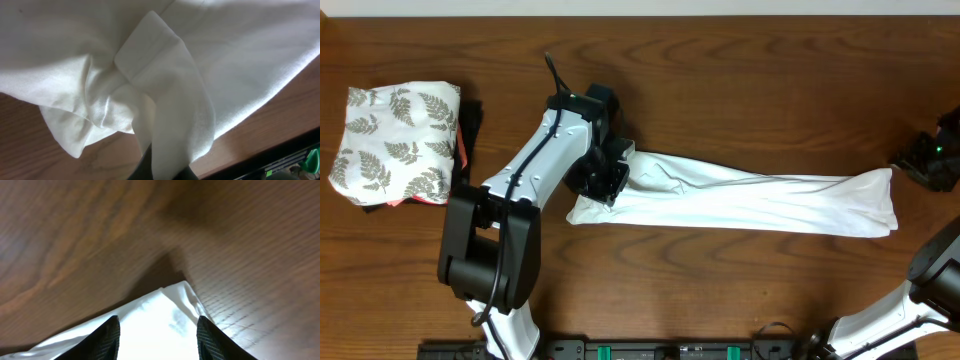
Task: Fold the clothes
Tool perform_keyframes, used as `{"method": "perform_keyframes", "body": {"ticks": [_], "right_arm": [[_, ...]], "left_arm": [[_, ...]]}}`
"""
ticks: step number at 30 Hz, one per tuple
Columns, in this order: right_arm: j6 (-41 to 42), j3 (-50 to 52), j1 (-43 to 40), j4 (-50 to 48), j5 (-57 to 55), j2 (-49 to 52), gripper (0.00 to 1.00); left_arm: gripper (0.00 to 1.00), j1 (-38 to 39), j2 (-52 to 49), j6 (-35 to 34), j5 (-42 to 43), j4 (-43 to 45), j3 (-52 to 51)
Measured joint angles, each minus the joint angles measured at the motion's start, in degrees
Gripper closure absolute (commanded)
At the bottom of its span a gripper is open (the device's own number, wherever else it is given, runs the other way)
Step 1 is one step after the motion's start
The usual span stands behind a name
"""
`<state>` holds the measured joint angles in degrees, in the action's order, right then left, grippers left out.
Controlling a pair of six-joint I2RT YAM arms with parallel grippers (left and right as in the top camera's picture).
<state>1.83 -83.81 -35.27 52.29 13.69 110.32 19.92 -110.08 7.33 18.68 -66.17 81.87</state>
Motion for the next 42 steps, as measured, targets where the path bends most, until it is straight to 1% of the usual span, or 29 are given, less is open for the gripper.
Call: {"method": "perform_keyframes", "body": {"ticks": [6, 9, 13, 16, 18, 21, 23, 27, 28, 31, 35, 37, 39, 41, 42], "right_arm": [[-0.9, 0.0, 0.3, -0.5, 3.8, 0.9, 0.5], [-1.0, 0.0, 0.3, -0.5, 4.8, 3.5, 0.51], [-1.1, 0.0, 0.3, -1.0, 5.1, 7.6, 0.53], [-1.6, 0.0, 0.3, -1.4, 6.0, 9.4, 0.6], [-2.2, 0.0, 0.3, -1.9, 6.8, 9.6, 0.71], [-2.5, 0.0, 0.3, -2.2, 7.6, 9.6, 0.8], [-2.8, 0.0, 0.3, -2.2, 7.8, 9.6, 0.83], [-2.9, 0.0, 0.2, -2.2, 8.2, 9.6, 0.84], [-2.9, -0.1, 0.2, -2.2, 8.3, 9.6, 0.88], [-3.4, -0.2, 0.2, -1.9, 8.4, 9.2, 0.91], [-5.7, -0.2, 0.2, 1.2, 9.3, 6.6, 0.9], [-7.6, -0.3, 0.2, 4.4, 10.3, 4.5, 0.88], [-9.0, -0.8, 0.2, 8.8, 10.9, 2.5, 0.85], [-10.1, -0.9, 0.2, 14.4, 10.8, 1.0, 0.88], [-10.4, -1.0, 0.2, 16.8, 10.5, 0.6, 0.88]], "left_arm": [[0.94, 0.0, 0.0, 0.0, 0.0, 0.0, 0.0], [0.94, 0.0, 0.0, 0.0, 0.0, 0.0, 0.0], [0.94, 0.0, 0.0, 0.0, 0.0, 0.0, 0.0], [0.94, 0.0, 0.0, 0.0, 0.0, 0.0, 0.0], [0.94, 0.0, 0.0, 0.0, 0.0, 0.0, 0.0], [0.94, 0.0, 0.0, 0.0, 0.0, 0.0, 0.0], [0.94, 0.0, 0.0, 0.0, 0.0, 0.0, 0.0], [0.94, 0.0, 0.0, 0.0, 0.0, 0.0, 0.0], [0.94, 0.0, 0.0, 0.0, 0.0, 0.0, 0.0], [0.94, 0.0, 0.0, 0.0, 0.0, 0.0, 0.0], [0.94, 0.0, 0.0, 0.0, 0.0, 0.3, 0.0], [0.94, 0.0, 0.0, 0.0, 0.0, 0.6, 0.0], [0.94, 0.0, 0.0, 0.0, 0.0, 0.7, 0.0], [0.94, 0.0, 0.0, 0.0, 0.0, 0.6, 0.0], [0.94, 0.0, 0.0, 0.0, 0.0, 0.6, 0.0]]}}
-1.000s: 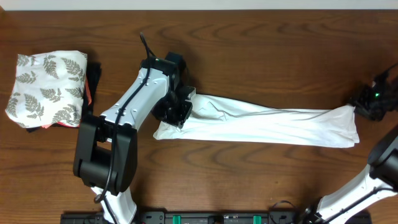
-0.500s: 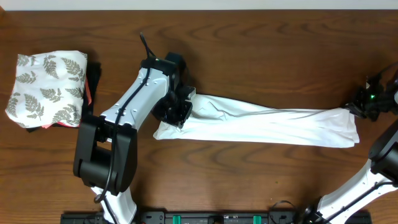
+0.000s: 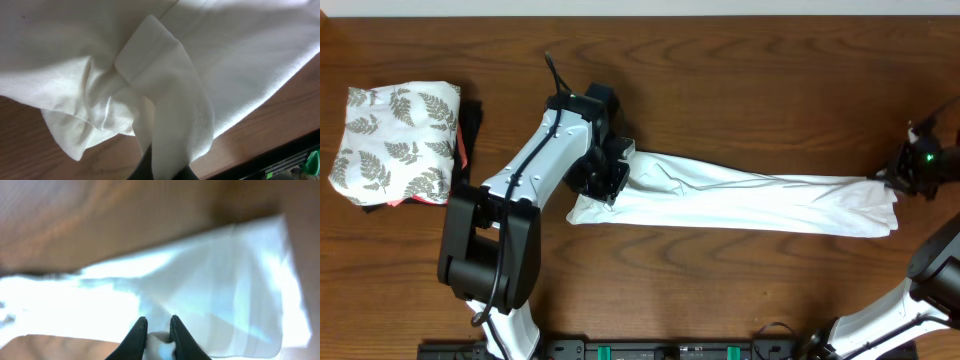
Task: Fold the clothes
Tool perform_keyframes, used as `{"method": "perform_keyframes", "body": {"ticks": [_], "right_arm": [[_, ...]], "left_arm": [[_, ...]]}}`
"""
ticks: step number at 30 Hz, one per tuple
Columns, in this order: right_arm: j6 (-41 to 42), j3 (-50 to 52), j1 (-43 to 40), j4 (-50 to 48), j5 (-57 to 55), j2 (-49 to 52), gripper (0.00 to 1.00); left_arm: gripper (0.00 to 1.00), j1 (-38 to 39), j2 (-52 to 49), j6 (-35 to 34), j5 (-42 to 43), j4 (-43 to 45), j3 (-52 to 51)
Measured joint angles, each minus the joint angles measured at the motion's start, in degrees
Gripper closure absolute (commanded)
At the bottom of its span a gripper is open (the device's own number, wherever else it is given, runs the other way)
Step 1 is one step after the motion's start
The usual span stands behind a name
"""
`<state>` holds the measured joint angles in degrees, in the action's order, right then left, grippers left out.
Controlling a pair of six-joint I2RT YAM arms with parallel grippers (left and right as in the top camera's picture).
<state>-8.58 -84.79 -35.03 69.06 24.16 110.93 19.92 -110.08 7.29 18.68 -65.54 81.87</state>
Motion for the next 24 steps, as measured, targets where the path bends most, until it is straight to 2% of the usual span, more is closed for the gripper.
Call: {"method": "perform_keyframes", "body": {"ticks": [3, 4, 6, 13, 20, 24], "right_arm": [[1.5, 0.0, 0.0, 2.6, -4.5, -0.1, 0.79], [2.5, 0.0, 0.0, 2.8, -6.8, -0.1, 0.69], [5.1, 0.0, 0.0, 2.9, -11.4, -0.1, 0.58], [11.1, 0.0, 0.0, 1.6, -21.7, -0.1, 0.59], [11.8, 0.0, 0.0, -0.1, -20.9, -0.1, 0.6], [11.8, 0.0, 0.0, 0.1, -20.0, -0.1, 0.56]], "left_arm": [[0.94, 0.0, 0.0, 0.0, 0.0, 0.0, 0.0], [0.94, 0.0, 0.0, 0.0, 0.0, 0.0, 0.0], [0.94, 0.0, 0.0, 0.0, 0.0, 0.0, 0.0], [0.94, 0.0, 0.0, 0.0, 0.0, 0.0, 0.0], [0.94, 0.0, 0.0, 0.0, 0.0, 0.0, 0.0], [0.94, 0.0, 0.0, 0.0, 0.0, 0.0, 0.0]]}}
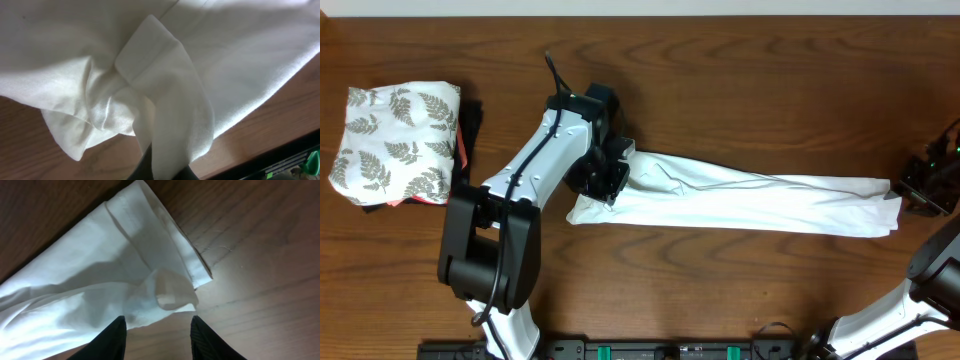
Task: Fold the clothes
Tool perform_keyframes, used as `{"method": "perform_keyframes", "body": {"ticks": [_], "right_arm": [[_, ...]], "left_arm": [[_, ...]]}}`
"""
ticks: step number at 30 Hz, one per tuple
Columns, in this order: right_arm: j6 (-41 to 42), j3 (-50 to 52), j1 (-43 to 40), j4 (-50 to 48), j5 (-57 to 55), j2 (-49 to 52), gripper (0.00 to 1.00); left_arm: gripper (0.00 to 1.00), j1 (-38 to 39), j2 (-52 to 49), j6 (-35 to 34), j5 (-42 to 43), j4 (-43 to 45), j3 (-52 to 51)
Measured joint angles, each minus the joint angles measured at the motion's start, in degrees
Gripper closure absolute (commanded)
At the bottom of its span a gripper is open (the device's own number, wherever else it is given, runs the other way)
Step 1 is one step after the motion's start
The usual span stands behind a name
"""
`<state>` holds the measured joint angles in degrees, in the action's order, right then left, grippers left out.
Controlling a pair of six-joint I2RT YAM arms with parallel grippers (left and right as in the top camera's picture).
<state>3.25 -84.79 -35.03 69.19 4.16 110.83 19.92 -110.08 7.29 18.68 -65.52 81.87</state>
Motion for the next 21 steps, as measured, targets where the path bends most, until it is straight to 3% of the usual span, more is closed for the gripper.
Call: {"method": "perform_keyframes", "body": {"ticks": [2, 4, 8, 12, 21], "right_arm": [[0.0, 0.0, 0.0, -0.2, 0.9, 0.0, 0.48], [-0.7, 0.0, 0.0, -1.7, 2.8, 0.0, 0.47], [-3.7, 0.0, 0.6, -5.9, 10.1, 0.0, 0.51], [-8.1, 0.0, 1.7, -7.6, 18.5, 0.0, 0.65], [-17.0, 0.0, 8.3, -1.2, 28.7, 0.0, 0.64]], "left_arm": [[0.94, 0.0, 0.0, 0.0, 0.0, 0.0, 0.0], [0.94, 0.0, 0.0, 0.0, 0.0, 0.0, 0.0], [0.94, 0.0, 0.0, 0.0, 0.0, 0.0, 0.0], [0.94, 0.0, 0.0, 0.0, 0.0, 0.1, 0.0], [0.94, 0.0, 0.0, -0.2, 0.0, 3.6, 0.0]]}}
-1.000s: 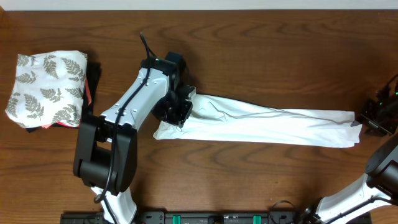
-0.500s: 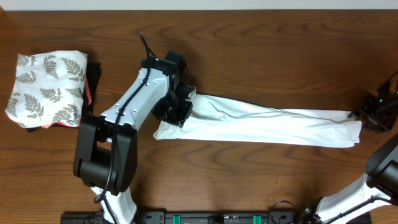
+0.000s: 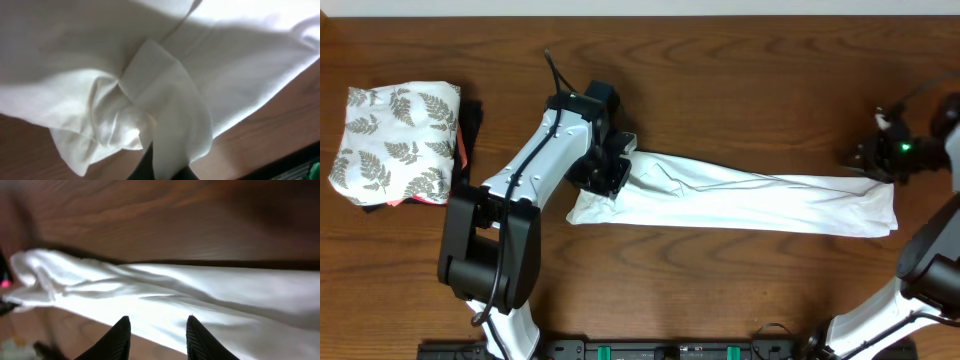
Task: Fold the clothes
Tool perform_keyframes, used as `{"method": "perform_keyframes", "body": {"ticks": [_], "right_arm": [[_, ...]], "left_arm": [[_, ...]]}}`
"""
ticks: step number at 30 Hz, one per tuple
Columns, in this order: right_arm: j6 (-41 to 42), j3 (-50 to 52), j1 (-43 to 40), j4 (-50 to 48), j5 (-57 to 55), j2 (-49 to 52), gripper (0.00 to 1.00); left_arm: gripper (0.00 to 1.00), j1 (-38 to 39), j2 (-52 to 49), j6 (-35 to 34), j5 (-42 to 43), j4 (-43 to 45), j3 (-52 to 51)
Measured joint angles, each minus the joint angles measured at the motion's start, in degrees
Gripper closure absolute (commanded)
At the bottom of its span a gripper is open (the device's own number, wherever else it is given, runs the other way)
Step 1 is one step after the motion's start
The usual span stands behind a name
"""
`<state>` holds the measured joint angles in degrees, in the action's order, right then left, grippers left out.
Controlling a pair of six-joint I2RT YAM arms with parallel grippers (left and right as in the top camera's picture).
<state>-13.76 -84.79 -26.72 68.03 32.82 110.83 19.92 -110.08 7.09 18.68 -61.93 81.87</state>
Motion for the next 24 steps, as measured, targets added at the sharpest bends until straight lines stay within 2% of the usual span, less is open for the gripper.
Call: {"method": "perform_keyframes", "body": {"ticks": [6, 11, 12, 14, 17, 24], "right_arm": [[-0.1, 0.1, 8.0, -0.1, -2.2, 0.0, 0.64], [2.8, 2.8, 13.6, -3.8, -6.1, 0.0, 0.64], [3.1, 3.8, 14.1, -4.6, -6.6, 0.0, 0.64], [4.0, 6.4, 14.9, -6.5, -7.3, 0.0, 0.64], [4.8, 10.0, 15.5, -9.6, -8.2, 0.0, 0.64], [8.7, 16.7, 15.5, -13.6, -12.7, 0.0, 0.64]], "left_arm": [[0.94, 0.0, 0.0, 0.0, -0.1, 1.7, 0.0], [0.93, 0.0, 0.0, -1.1, -4.8, 1.8, 0.0], [0.85, 0.0, 0.0, -1.6, -6.7, 1.8, 0.0], [0.83, 0.0, 0.0, -2.8, -10.6, 1.9, 0.0], [0.66, 0.0, 0.0, -4.6, -15.2, 2.7, -0.1], [0.63, 0.0, 0.0, -6.1, -18.9, 2.6, -0.2]]}}
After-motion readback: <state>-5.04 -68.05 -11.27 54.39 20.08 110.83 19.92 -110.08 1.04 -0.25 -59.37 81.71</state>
